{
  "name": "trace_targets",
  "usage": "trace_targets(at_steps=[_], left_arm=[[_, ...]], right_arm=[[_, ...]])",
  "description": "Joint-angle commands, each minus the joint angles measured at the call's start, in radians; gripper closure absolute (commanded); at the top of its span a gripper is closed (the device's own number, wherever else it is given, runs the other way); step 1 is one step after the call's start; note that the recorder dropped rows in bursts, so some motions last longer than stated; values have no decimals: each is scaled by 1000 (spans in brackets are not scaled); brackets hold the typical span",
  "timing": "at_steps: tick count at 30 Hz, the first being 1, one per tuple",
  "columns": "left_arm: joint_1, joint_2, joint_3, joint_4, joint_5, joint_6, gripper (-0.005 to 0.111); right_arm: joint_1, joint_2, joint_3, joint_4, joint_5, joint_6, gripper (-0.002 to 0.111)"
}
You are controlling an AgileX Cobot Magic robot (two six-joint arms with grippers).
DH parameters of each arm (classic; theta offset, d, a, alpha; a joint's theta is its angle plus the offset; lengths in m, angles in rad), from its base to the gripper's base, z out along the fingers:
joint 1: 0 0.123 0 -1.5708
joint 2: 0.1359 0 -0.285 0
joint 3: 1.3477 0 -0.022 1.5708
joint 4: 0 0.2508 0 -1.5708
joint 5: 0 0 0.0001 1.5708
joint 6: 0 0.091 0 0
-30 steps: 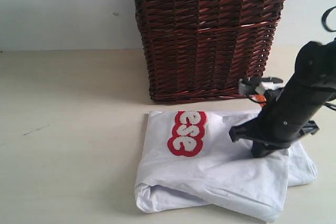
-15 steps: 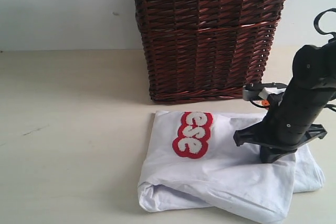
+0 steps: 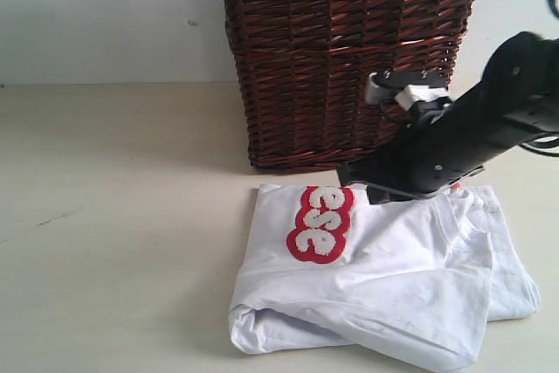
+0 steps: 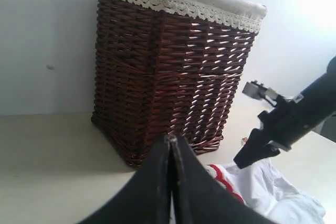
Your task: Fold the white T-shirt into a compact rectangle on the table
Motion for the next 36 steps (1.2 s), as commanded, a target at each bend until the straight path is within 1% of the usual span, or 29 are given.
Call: trace_targets(at_steps=[1, 5, 9, 12, 17, 20, 24, 27, 29, 30, 32, 35, 36], left_arm=[[1, -5, 4, -4, -12, -5, 107], [1, -5, 4, -4, 9, -5, 107], [1, -5, 4, -4, 9, -5, 107], [1, -5, 4, -4, 9, 15, 107], [1, -5, 4, -4, 9, 17, 107], [1, -5, 4, -4, 9, 17, 107], [1, -5, 4, -4, 9, 17, 107], [1, -5, 4, -4, 9, 17, 107], [1, -5, 4, -8, 9, 18, 107], [1, -5, 4, -8, 9, 18, 107], [1, -5, 4, -8, 13, 18, 107], [1, -5, 4, -8, 13, 19, 107], [1, -5, 4, -8, 13, 26, 107]], right_arm=[[34, 155, -73, 16, -16, 4, 108], [36, 259, -126, 18, -26, 36, 108], [36, 280, -136, 18, -49, 19, 108], [36, 243, -136, 7, -47, -2, 108], [34, 122, -109, -75, -26, 12, 108], [22, 53, -70, -191, 43, 155, 108], [6, 38, 10, -520, 105, 473, 108], [-7, 55, 77, -780, 109, 722, 108], [-15, 74, 110, -883, 93, 853, 108], [-15, 76, 112, -883, 95, 853, 108], [-15, 78, 112, -879, 183, 853, 108], [-15, 11, 114, -843, 164, 823, 108], [-15, -44, 114, -800, 140, 777, 108]])
